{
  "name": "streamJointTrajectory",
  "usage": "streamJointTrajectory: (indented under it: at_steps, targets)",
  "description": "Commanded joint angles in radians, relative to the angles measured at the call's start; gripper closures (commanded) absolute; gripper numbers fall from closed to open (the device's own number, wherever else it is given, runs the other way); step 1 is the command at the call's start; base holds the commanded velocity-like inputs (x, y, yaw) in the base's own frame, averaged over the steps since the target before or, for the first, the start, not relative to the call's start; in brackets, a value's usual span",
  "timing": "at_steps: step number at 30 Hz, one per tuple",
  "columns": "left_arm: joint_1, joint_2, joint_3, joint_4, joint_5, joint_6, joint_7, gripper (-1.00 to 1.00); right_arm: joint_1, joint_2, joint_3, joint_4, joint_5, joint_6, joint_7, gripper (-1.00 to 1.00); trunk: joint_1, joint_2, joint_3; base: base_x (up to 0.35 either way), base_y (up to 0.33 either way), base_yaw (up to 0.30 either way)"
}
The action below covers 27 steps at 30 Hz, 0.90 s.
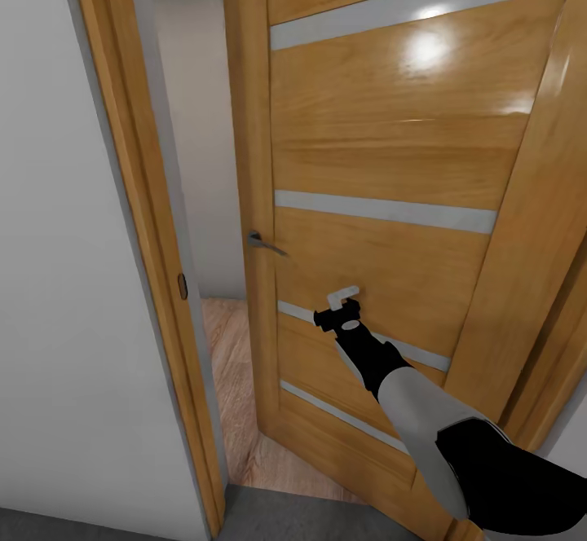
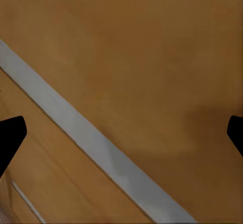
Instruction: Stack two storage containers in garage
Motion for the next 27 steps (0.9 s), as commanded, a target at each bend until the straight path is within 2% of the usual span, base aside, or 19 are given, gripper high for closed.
streamJointTrajectory:
  at_steps: [1,15,27]
  targets:
    - [0.000,0.001,0.001,0.000,0.004,-0.002,-0.001,-1.00,-0.001,0.000,0.004,-0.001,0.009,0.009,-0.007,-1.00,0.000,0.000,-0.001,0.194,-0.081,0.000]
    - [0.000,0.002,-0.001,0.000,0.004,-0.002,-0.002,-1.00,-0.001,0.000,0.003,-0.001,0.009,-0.002,-0.012,-1.00,0.000,0.000,-0.001,0.241,-0.148,0.000]
    - [0.000,0.002,0.001,0.000,0.004,-0.002,-0.002,-1.00,0.000,0.000,0.004,0.000,0.007,0.001,-0.010,-1.00,0.000,0.000,-0.001,0.029,-0.019,0.000]
